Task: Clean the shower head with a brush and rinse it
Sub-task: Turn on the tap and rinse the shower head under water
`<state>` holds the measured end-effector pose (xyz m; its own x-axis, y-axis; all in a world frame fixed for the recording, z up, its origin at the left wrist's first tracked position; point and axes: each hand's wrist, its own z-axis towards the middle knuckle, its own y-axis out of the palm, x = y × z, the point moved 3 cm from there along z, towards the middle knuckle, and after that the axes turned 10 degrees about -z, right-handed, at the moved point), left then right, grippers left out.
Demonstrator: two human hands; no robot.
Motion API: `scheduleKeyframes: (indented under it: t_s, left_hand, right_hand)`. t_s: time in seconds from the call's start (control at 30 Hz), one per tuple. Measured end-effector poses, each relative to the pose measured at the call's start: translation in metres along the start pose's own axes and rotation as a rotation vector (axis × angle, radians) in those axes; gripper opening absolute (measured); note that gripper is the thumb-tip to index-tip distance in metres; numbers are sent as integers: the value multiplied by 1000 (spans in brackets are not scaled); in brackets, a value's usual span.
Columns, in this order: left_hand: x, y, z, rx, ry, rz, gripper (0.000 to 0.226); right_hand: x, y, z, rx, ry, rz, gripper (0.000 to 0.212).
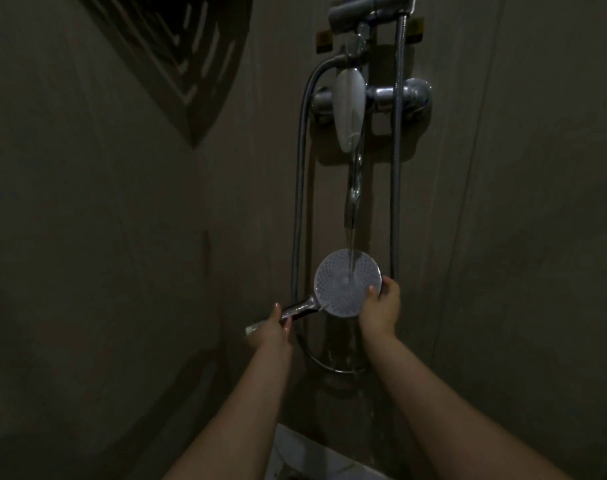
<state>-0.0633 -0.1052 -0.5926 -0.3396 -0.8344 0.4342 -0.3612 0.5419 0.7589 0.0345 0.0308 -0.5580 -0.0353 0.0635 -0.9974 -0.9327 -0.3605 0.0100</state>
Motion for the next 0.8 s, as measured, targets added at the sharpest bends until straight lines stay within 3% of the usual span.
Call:
scheduleKeyframes:
  t_s: [0.07, 0.17, 0.2, 0.27, 0.33, 0.43, 0.57, 0.67, 0.73, 0.8]
  left_hand:
    - [6, -5, 4, 19, 191, 396, 84]
    - [-5, -4, 4, -281, 523, 1504, 89]
    - [-11, -4, 3, -381, 575, 1727, 87]
    - [-14, 1, 0, -405, 759, 1942, 65]
    - [-11, 10, -4, -423, 966, 2019, 31]
    - [-5, 21, -4, -602, 950, 2127, 24]
    - [-1, 30, -4, -805, 605, 2186, 35]
    - [-2, 29, -8, -959, 296, 1925, 21]
    - [-3, 26, -11, -953, 125, 1769, 10]
    - [-5, 25, -14, -964, 17, 1700, 21]
  right_hand:
    - [-5, 1, -1, 11, -52, -43, 32]
    - [-10, 1, 0, 24, -61, -97, 28]
    - [-10, 2, 0, 10, -52, -94, 27]
    - [-8, 1, 3, -13, -47, -108, 26]
    - [-4, -1, 7, -69, -33, -141, 23]
    - [3, -1, 15, -195, 53, -76, 32]
    - [8, -4, 26, -310, 26, -48, 47]
    - [16, -10, 35, -432, -19, -128, 67]
    - [23, -14, 37, -487, 41, -97, 58]
    - [27, -13, 32, -522, 139, -34, 27]
